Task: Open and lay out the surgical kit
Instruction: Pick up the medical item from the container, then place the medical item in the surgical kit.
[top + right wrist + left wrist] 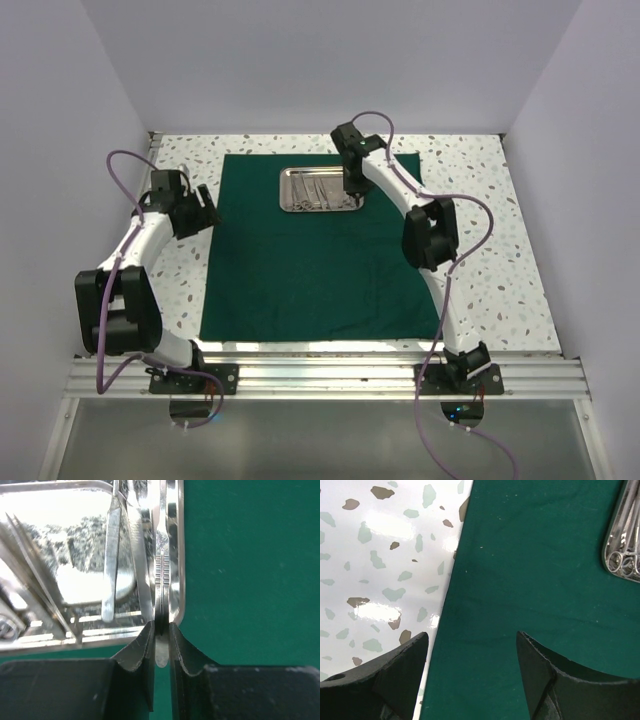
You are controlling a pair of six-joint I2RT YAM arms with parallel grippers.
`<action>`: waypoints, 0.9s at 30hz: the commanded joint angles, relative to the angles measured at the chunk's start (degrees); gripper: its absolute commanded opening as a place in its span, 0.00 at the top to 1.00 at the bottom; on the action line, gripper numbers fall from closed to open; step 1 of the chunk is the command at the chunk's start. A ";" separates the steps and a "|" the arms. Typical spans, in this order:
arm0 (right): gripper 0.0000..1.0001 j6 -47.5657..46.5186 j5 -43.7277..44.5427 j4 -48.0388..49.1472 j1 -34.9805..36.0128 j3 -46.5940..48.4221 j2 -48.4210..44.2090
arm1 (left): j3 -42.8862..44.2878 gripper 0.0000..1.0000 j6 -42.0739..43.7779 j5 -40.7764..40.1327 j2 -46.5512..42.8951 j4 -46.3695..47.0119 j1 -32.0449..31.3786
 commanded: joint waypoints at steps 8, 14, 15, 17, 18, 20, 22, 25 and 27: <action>1.00 1.44 0.04 -1.27 -0.13 -2.32 -11.48 | -2.80 0.26 -1.49 3.45 -4.72 3.94 0.44; 1.00 2.14 -0.40 5.74 -0.22 -26.81 -28.26 | -2.98 0.25 -1.40 3.19 -5.16 3.86 0.44; 1.00 2.58 -0.49 6.46 -0.13 -34.07 -31.15 | -2.89 0.25 -1.23 2.93 -5.07 3.77 0.44; 1.00 3.80 -1.80 8.83 -0.13 -44.97 -39.06 | -2.54 0.25 -0.87 2.05 -5.25 3.33 0.44; 1.00 4.33 -2.15 9.63 -0.13 -48.52 -41.61 | -2.45 0.24 -0.70 1.87 -5.25 3.33 0.44; 1.00 5.74 -4.61 12.51 -0.04 -58.77 -49.09 | -2.28 0.23 -0.26 1.44 -5.51 2.98 0.53; 1.00 6.62 -6.02 14.28 -0.13 -64.79 -53.31 | -1.57 0.17 0.18 0.12 -5.60 1.84 0.35; 1.00 8.72 -9.44 18.41 0.04 -73.85 -58.85 | 1.15 0.00 0.45 -0.50 -5.86 -2.02 0.35; 1.00 9.34 -10.15 20.00 0.75 -78.69 -61.41 | 2.03 0.00 0.27 -0.24 -6.74 -3.26 0.35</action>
